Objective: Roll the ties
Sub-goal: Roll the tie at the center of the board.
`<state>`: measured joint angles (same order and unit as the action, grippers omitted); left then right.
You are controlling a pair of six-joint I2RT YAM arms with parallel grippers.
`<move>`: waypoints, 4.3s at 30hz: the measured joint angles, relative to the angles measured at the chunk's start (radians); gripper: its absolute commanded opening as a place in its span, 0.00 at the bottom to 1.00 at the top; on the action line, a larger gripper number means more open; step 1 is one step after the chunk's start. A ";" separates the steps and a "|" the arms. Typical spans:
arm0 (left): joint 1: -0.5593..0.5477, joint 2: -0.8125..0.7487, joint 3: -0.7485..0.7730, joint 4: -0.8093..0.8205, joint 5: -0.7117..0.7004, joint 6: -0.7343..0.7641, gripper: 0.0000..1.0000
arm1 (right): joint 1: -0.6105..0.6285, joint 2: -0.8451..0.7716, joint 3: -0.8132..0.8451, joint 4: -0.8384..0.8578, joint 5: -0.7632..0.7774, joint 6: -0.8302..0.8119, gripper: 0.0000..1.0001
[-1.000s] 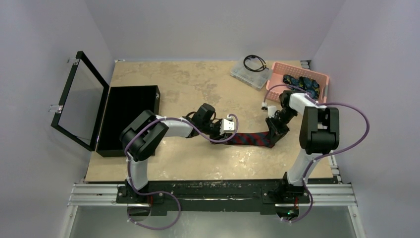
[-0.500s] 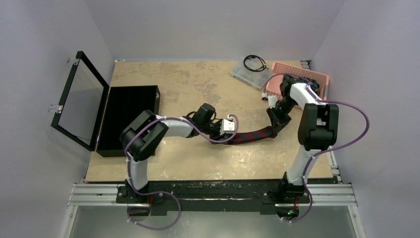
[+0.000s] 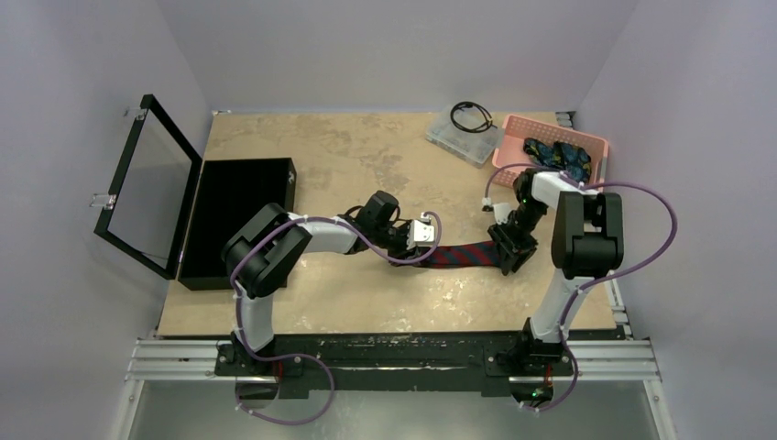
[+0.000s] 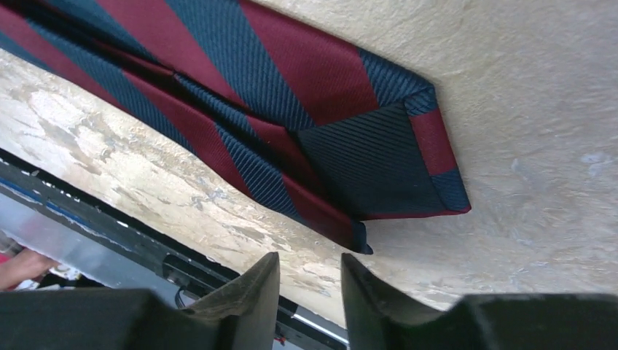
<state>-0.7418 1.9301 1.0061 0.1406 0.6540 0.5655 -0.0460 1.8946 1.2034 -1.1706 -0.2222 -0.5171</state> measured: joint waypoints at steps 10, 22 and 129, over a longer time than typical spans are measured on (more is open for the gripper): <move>0.000 0.000 0.000 0.000 0.000 0.000 0.04 | 0.000 -0.015 -0.044 0.065 0.005 0.054 0.47; 0.000 0.000 0.000 0.000 0.000 0.000 0.04 | -0.003 -0.015 -0.003 0.124 0.013 0.064 0.00; -0.013 -0.008 0.010 -0.045 -0.006 0.048 0.01 | -0.013 -0.132 -0.061 0.097 -0.030 0.109 0.00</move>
<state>-0.7551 1.9221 1.0161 0.0956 0.6483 0.6136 -0.0586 1.7626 1.1419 -1.0740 -0.2520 -0.4084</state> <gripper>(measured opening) 0.434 0.004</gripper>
